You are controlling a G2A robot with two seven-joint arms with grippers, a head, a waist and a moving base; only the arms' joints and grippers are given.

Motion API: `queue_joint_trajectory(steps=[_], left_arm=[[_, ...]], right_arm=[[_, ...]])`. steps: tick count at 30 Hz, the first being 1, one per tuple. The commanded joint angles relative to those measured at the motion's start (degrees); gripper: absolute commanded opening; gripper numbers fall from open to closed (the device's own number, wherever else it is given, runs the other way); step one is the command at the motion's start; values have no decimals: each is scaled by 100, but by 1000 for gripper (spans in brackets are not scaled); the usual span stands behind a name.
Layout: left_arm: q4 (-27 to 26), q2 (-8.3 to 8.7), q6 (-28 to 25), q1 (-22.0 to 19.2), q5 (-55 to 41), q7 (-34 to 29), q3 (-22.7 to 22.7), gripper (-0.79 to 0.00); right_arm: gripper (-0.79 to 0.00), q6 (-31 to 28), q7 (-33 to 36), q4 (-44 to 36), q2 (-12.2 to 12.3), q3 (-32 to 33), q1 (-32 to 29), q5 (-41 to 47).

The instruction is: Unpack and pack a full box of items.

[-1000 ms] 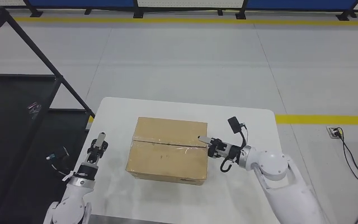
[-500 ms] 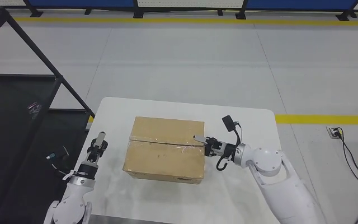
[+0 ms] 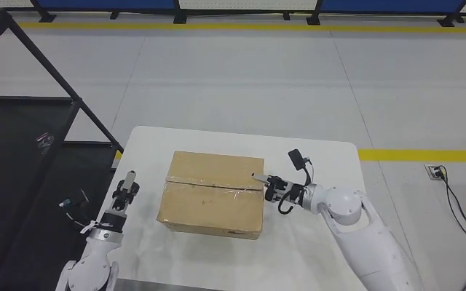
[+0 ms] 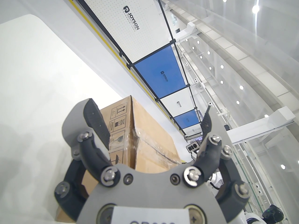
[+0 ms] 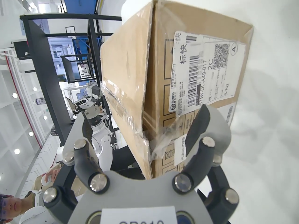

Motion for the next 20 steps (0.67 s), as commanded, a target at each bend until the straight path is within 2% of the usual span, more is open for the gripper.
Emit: queue_joint_trajectory(steps=[1, 8, 12, 20], left_arm=[[-10, 4, 2, -1, -27, 19, -37, 0], [26, 24, 58, -27, -204, 136, -275, 0], [95, 37, 127, -56, -279, 150, -391, 0], [120, 42, 150, -62, -289, 123, -408, -1]], right_arm=[[0, -63, -198, -123, 33, 192, -146, 45], [0, -391, -1070, -729, 178, 1185, -998, 322], [0, -929, -1254, -673, 215, 1672, -1321, 903], [0, -928, -1254, -672, 215, 1671, -1321, 901]])
